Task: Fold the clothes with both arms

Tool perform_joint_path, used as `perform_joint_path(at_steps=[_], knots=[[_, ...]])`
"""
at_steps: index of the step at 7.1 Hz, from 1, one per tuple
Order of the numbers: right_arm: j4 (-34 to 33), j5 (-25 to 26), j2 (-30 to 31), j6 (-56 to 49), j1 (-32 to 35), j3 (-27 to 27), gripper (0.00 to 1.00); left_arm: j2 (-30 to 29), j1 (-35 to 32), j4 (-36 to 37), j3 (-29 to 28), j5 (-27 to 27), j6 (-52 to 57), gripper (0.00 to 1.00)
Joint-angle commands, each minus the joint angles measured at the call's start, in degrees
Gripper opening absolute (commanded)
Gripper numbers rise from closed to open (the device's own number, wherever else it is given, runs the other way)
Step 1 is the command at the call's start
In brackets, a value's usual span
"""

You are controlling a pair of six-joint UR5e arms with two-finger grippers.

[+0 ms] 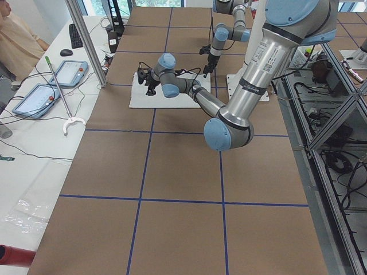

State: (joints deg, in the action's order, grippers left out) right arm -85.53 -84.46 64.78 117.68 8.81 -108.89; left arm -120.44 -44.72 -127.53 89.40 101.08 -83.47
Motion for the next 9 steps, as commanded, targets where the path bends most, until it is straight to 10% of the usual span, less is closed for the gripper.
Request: perform_joint_path(at_steps=[1,9], knots=[[0.01,-0.18,-0.44,-0.25,0.94,-0.53,0.92,0.03,-0.02,0.09,0.42,-0.01,-0.02,0.64],[-0.08,-0.27,-2.12,-0.35,2.18,2.36,0.91,0.03,0.07,0.09,0.33,-0.01,-0.2,0.64]])
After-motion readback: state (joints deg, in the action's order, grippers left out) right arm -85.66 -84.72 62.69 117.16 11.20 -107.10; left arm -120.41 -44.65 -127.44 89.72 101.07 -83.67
